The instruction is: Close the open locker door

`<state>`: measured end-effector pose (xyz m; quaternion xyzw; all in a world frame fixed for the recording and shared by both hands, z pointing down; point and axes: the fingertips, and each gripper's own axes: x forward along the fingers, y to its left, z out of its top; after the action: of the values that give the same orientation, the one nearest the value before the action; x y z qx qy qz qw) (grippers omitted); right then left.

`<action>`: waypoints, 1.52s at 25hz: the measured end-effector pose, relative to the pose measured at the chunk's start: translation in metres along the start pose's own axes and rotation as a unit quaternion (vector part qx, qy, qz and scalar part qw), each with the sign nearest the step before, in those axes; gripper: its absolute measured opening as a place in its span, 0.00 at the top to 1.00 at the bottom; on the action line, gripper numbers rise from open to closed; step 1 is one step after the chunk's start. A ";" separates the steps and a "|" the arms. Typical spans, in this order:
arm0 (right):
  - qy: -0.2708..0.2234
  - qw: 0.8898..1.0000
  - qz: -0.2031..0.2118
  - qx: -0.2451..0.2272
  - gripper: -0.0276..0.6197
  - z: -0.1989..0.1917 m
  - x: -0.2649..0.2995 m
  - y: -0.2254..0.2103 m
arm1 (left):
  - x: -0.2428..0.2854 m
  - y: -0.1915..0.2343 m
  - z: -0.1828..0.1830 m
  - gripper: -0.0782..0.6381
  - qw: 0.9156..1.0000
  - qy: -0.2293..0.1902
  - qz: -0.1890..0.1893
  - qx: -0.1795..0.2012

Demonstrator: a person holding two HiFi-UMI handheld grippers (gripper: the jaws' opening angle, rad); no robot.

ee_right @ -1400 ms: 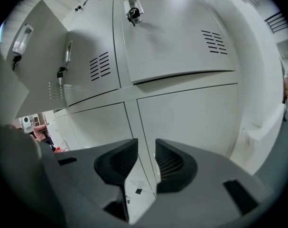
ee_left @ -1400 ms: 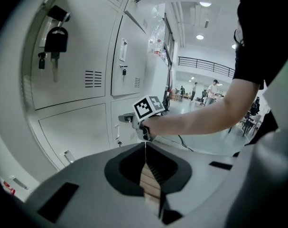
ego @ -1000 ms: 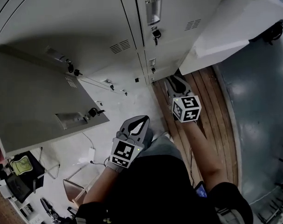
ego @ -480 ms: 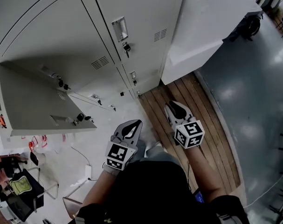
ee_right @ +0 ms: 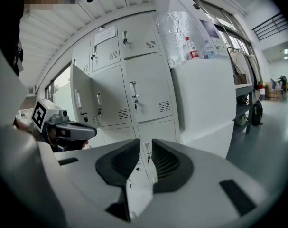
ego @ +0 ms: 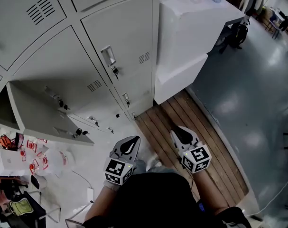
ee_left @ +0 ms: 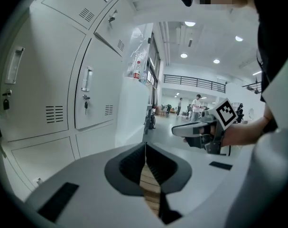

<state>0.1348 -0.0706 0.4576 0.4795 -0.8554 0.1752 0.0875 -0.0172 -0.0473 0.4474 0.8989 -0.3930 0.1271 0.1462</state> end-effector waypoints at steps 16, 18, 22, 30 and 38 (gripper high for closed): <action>-0.062 0.996 0.014 -0.058 0.81 0.039 -0.071 0.002 | -0.011 -0.028 0.037 0.86 0.998 -0.065 0.004 -0.004; -0.064 0.996 0.018 -0.058 0.81 0.038 -0.072 0.004 | -0.013 -0.030 0.039 0.86 0.997 -0.071 0.005 -0.003; -0.070 0.995 0.020 -0.062 0.82 0.041 -0.071 0.005 | -0.016 -0.031 0.043 0.86 0.997 -0.080 0.007 -0.002; -0.074 0.995 0.030 -0.053 0.82 0.047 -0.066 0.008 | -0.020 -0.030 0.050 0.86 0.996 -0.092 0.015 0.002; -0.075 0.995 0.031 -0.054 0.82 0.045 -0.068 0.011 | -0.023 -0.033 0.048 0.86 0.995 -0.093 0.019 0.005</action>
<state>0.1618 -0.0285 0.3923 0.4588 -0.8824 0.0945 0.0435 -0.0026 -0.0278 0.3896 0.9001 -0.4209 0.0478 0.1020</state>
